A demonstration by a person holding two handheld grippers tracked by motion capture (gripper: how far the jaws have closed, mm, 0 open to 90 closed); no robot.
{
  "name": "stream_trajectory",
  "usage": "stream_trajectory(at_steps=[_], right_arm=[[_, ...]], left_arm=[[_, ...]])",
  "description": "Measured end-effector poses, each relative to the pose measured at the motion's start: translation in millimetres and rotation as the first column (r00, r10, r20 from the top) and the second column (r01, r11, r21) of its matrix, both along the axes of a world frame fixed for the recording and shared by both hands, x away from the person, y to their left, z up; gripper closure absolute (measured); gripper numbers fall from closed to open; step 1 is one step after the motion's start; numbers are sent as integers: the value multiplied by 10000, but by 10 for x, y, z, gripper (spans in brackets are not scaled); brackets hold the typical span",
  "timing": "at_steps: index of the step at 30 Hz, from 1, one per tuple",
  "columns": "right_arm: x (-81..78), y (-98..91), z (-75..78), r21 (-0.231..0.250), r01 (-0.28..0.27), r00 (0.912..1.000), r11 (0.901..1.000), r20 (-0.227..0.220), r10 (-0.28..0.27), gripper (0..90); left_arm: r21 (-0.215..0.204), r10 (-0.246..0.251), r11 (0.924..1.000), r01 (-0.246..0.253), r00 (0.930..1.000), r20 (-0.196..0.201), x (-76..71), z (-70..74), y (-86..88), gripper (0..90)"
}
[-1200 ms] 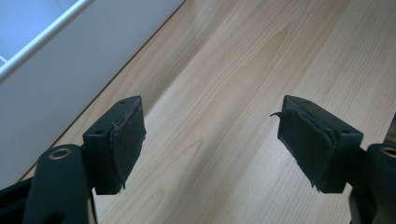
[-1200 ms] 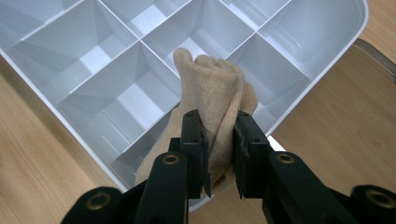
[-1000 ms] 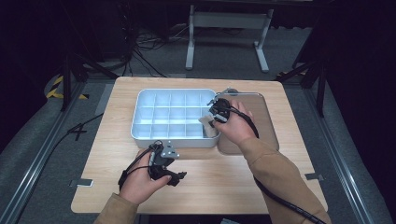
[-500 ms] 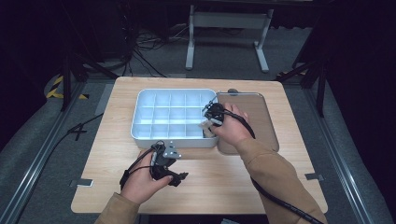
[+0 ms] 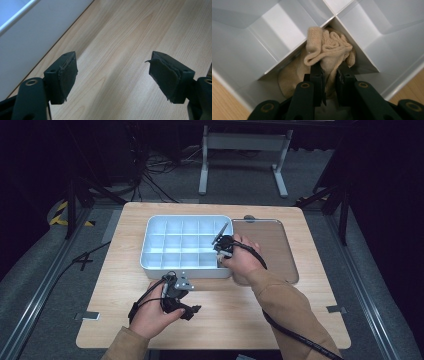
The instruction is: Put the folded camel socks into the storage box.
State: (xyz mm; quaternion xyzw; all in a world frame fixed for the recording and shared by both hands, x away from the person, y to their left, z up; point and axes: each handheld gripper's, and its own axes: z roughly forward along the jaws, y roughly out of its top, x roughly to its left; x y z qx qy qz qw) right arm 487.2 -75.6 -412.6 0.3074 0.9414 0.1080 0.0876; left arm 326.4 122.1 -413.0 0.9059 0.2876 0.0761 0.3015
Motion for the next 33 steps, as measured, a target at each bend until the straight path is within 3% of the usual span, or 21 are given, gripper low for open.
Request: stream_trajectory(at_steps=[12,18,22,27,33], right_arm=[[15,10,-57,-81,-228,9997,9997,10,228,763],[-41,-3,48,74,-557,9984,9984,50,557,607],[-50,-85,156,607,-438,9986,9972,321,420,600],[-106,-216,302,1399,-576,9958,9885,791,468,580],[-196,-391,444,2576,-706,9905,9637,1322,373,572]], left_arm=[[-18,-24,10000,24,10000,-49,4,-1,-4,234],[-123,27,9999,-28,10000,-20,-2,13,0,234],[-86,3,10000,-3,10000,-11,4,11,-7,234],[-65,-6,10000,6,10000,-6,11,8,-16,234],[-112,153,9998,-153,9999,-7,18,14,2,234]])
